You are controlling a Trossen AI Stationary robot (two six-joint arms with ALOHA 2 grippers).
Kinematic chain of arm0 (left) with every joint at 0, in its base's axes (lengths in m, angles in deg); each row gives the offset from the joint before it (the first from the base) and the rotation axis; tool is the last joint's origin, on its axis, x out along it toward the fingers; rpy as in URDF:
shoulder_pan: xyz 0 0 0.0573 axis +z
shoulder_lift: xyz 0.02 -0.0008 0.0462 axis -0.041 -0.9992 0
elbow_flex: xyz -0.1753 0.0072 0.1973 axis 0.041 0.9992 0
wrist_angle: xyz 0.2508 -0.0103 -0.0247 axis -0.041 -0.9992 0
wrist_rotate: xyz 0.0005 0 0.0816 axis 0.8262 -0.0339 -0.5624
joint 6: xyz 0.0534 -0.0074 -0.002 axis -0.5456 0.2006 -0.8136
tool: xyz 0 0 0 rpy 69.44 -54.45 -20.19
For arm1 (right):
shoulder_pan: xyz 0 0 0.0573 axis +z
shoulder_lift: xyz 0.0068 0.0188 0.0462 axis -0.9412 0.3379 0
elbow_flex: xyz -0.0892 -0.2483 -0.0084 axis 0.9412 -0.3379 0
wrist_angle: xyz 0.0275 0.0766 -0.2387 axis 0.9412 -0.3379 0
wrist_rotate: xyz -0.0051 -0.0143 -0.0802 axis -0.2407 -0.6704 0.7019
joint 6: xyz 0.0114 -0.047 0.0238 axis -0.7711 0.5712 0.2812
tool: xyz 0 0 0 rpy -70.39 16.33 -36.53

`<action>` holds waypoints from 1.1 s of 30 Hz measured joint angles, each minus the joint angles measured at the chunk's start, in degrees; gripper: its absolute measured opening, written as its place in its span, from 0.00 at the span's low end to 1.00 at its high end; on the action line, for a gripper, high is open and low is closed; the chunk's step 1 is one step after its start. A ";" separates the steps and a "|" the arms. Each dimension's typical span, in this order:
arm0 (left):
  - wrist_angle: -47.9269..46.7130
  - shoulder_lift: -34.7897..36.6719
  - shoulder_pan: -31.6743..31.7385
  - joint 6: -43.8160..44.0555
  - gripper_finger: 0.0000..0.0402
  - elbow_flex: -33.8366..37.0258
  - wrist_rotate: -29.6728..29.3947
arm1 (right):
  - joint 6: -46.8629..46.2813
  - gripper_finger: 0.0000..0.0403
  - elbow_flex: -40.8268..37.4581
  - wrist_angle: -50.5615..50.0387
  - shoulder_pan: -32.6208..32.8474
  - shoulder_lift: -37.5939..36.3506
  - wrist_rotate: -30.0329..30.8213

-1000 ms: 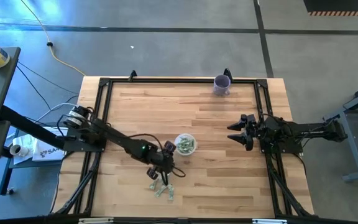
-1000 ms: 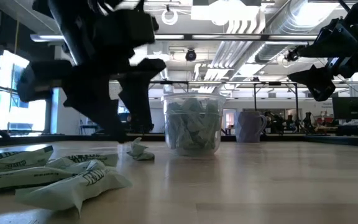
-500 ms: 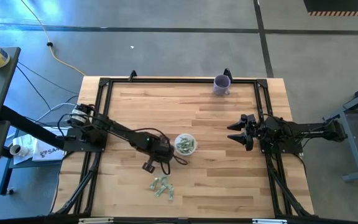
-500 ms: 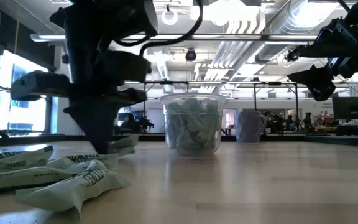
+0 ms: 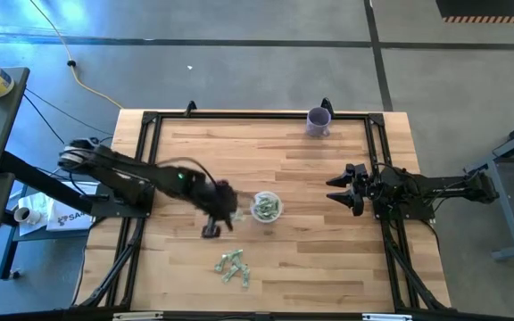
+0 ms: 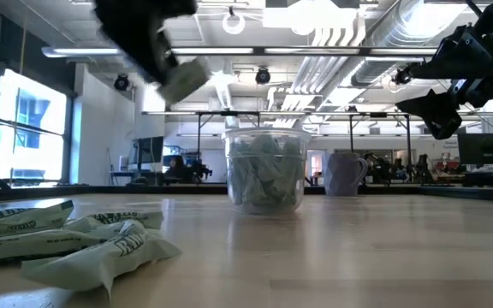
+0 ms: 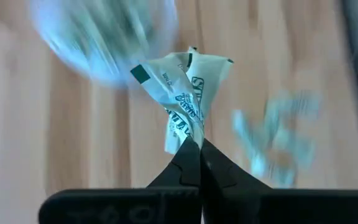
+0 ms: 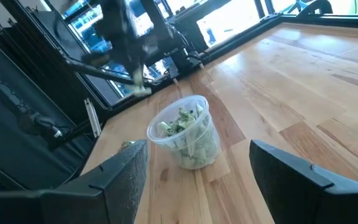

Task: Pick and place Stevia / Truvia into bins
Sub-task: Put the stevia packet into the bin

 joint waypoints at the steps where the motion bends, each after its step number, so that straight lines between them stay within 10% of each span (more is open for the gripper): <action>1: 2.90 0.82 1.24 0.90 0.06 0.00 0.05 | -0.02 0.67 0.00 0.00 0.00 0.01 0.00; 7: 19.64 -0.50 7.93 2.01 0.05 -0.23 0.23 | -0.02 0.67 -0.02 -0.02 0.00 0.01 -0.01; 16: 18.55 -8.75 7.97 2.02 0.05 -1.35 4.62 | -0.02 0.67 -0.02 -0.02 0.00 0.01 0.02; 27: -14.02 -5.31 3.99 -1.20 0.06 -2.26 0.12 | -0.01 0.67 -0.02 -0.04 0.00 -0.06 0.01; 33: -12.24 -5.40 1.93 -0.26 0.30 0.20 -0.32 | -0.02 0.67 -0.02 -0.02 -0.07 0.51 0.02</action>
